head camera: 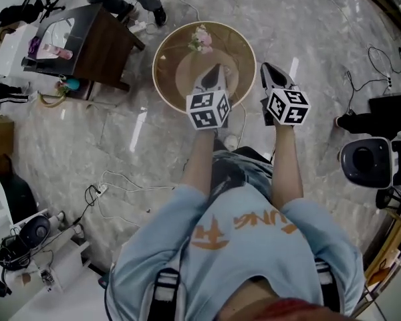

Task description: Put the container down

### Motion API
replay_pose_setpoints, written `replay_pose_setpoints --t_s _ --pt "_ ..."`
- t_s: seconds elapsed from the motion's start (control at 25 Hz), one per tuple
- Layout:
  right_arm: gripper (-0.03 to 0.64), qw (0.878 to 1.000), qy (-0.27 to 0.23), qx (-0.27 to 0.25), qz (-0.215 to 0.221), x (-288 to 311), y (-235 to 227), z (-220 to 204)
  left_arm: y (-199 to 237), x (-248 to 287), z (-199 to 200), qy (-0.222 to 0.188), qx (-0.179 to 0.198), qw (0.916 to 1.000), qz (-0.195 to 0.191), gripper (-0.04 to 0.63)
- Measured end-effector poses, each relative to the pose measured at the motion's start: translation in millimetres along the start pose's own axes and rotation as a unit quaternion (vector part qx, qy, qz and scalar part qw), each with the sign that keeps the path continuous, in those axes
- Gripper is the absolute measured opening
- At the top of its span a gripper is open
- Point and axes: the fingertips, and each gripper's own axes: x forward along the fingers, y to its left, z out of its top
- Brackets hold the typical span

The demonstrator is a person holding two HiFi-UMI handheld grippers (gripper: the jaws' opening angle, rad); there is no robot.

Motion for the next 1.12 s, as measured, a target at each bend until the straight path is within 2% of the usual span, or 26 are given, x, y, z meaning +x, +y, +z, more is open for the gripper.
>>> replay_pose_setpoints --t_s 0.28,0.44,0.56,0.8,0.96,1.12 --pt "0.012 0.995 -0.071 -0.066 0.004 -15.0 25.2 83.6 -17.9 -10.6 80.2 -0.061 0.042 0.9971 -0.019 0.023" --pt "0.012 0.99 -0.103 -0.092 0.009 -26.6 35.1 112.8 -34.7 -19.6 111.2 -0.087 0.042 0.9947 -0.034 0.023" --pt "0.012 0.986 -0.127 -0.107 0.007 -30.4 40.4 132.3 -42.0 -24.8 128.3 -0.105 0.055 0.9921 -0.041 0.023" --pt "0.012 0.976 -0.174 -0.128 -0.005 -36.9 45.5 166.5 -39.2 -33.5 155.0 -0.131 0.088 0.9872 -0.026 0.023" --pt "0.012 0.974 -0.187 -0.129 -0.01 -38.2 45.1 177.5 -30.4 -37.1 166.5 -0.154 0.082 0.9845 -0.019 0.023" --pt "0.012 0.972 -0.189 -0.135 -0.014 -38.0 42.9 181.8 -22.4 -33.3 168.8 -0.161 0.082 0.9834 -0.016 0.023"
